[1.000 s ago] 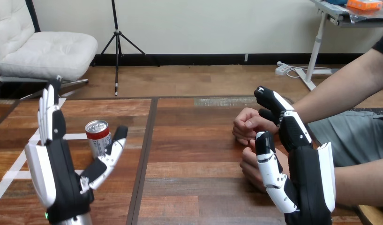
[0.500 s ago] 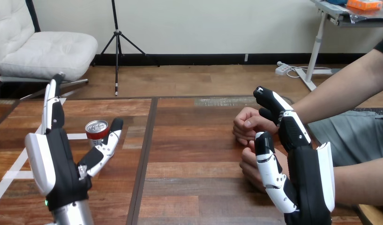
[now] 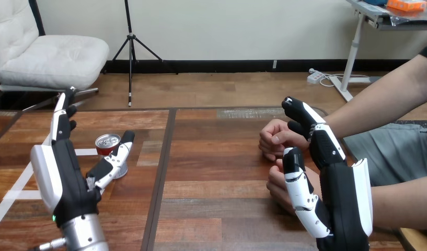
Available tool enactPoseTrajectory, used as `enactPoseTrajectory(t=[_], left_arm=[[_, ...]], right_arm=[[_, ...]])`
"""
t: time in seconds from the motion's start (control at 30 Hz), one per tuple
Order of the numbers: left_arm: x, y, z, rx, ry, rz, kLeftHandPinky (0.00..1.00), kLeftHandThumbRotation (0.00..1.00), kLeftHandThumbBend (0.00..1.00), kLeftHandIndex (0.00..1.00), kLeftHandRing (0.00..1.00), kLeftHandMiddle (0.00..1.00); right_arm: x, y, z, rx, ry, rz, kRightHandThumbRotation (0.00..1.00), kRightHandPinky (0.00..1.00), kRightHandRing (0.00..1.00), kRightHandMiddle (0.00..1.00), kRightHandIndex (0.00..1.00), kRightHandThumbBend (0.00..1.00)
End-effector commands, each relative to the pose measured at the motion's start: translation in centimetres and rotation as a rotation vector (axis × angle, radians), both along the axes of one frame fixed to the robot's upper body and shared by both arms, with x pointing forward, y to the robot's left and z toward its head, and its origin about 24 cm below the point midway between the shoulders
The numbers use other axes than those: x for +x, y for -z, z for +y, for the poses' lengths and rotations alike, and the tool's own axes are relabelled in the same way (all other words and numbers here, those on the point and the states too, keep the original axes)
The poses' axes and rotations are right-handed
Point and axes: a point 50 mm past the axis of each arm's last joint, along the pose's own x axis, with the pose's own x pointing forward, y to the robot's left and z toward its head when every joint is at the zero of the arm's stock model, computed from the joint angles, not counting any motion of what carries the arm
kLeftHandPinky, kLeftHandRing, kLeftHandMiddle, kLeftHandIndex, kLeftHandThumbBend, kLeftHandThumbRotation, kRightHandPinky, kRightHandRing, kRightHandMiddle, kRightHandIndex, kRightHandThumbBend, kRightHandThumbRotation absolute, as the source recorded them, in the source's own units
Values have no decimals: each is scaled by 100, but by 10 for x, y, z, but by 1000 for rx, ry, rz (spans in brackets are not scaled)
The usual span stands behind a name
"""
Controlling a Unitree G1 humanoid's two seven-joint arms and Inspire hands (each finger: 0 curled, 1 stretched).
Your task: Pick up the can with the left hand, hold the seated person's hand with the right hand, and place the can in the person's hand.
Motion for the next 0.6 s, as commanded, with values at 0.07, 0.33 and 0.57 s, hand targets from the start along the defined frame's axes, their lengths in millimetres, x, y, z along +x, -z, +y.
enactPoseTrajectory(t=[0.07,0.33,0.57], left_arm=[[25,-17,-3,8,57,-45,78,3,73,86,82,85],[32,-16,-2,-4,61,-27,78,4,73,86,82,85],[35,-16,-3,-11,62,-26,79,6,73,86,82,85]], right_arm=[[9,-9,0,13,0,-53,72,83,86,86,84,26],[10,-9,0,8,3,-57,72,83,86,86,84,27],[10,-10,0,2,7,-56,72,82,85,85,84,27]])
